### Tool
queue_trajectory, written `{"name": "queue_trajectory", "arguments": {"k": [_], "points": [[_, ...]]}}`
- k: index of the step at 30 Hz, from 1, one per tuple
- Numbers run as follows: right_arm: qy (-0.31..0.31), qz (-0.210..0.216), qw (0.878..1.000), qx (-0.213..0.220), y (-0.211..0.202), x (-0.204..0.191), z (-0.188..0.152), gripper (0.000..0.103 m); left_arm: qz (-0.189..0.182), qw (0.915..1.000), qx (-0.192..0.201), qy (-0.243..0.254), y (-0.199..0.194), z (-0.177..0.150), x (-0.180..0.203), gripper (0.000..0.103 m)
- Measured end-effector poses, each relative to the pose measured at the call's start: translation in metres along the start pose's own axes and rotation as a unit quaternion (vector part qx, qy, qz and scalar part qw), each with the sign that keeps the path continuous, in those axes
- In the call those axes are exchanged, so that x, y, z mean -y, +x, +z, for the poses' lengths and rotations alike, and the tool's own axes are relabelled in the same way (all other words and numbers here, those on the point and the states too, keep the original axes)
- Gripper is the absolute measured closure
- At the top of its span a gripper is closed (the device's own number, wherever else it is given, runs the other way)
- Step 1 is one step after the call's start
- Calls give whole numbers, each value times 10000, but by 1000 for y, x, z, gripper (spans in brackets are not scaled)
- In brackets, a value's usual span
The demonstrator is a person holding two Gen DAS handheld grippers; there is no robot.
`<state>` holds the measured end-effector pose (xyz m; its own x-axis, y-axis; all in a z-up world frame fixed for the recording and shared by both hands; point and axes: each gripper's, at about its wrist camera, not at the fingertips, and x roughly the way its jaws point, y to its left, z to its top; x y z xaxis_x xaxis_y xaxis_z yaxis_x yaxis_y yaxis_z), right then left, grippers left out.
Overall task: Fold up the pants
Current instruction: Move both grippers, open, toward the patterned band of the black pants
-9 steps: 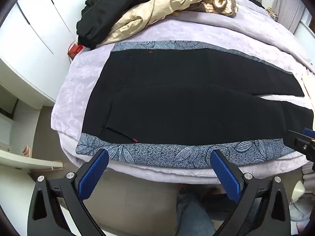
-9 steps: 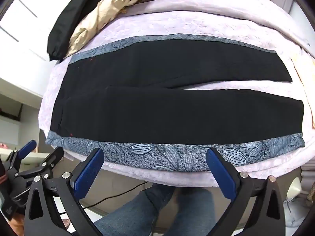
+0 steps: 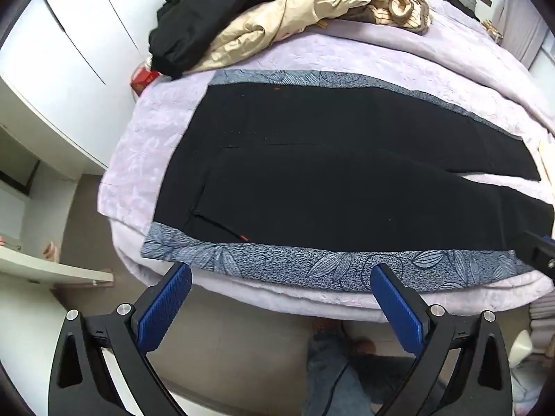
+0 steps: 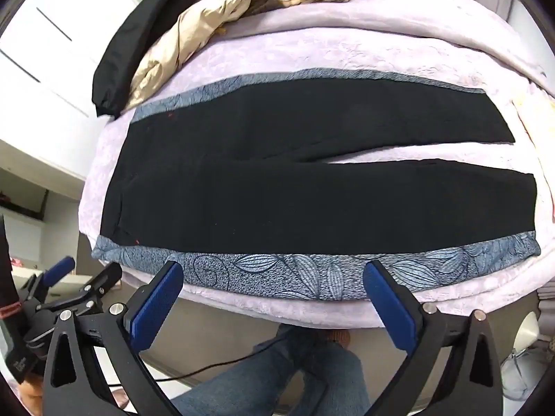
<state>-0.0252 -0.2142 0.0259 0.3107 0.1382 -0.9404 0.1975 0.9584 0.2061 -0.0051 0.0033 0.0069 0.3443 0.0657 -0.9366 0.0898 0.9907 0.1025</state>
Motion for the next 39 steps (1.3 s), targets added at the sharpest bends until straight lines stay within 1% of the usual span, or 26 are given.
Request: {"name": "queue_trajectory", "arguments": {"k": [2, 5, 7, 10, 13, 22, 33, 39], "points": [[-17, 6, 10000, -16, -4, 1, -1, 0, -38, 9999, 79, -62, -4, -1, 1, 0], [-88, 94, 9999, -57, -7, -1, -5, 0, -89, 9999, 84, -41, -10, -4, 7, 0], [-90, 132, 9999, -59, -7, 5, -12, 0, -28, 9999, 113, -2, -13, -6, 11, 0], [-151, -31, 9999, -51, -9, 4, -15, 0, 59, 9999, 135, -21, -18, -9, 12, 0], [-90, 4, 9999, -86, -12, 9, -18, 0, 57, 9999, 146, -56, -23, -13, 11, 0], [-69, -82, 9999, -82, -23, 14, -31, 0, 49, 9997, 197, -116, -36, -28, 15, 0], [-107, -139, 9998, 8, -38, 18, -55, 0, 75, 9997, 121, -196, -47, -51, 20, 0], [-13, -253, 9997, 55, -44, 28, -68, 0, 68, 10000, -6, -65, -50, -62, 29, 0]]}}
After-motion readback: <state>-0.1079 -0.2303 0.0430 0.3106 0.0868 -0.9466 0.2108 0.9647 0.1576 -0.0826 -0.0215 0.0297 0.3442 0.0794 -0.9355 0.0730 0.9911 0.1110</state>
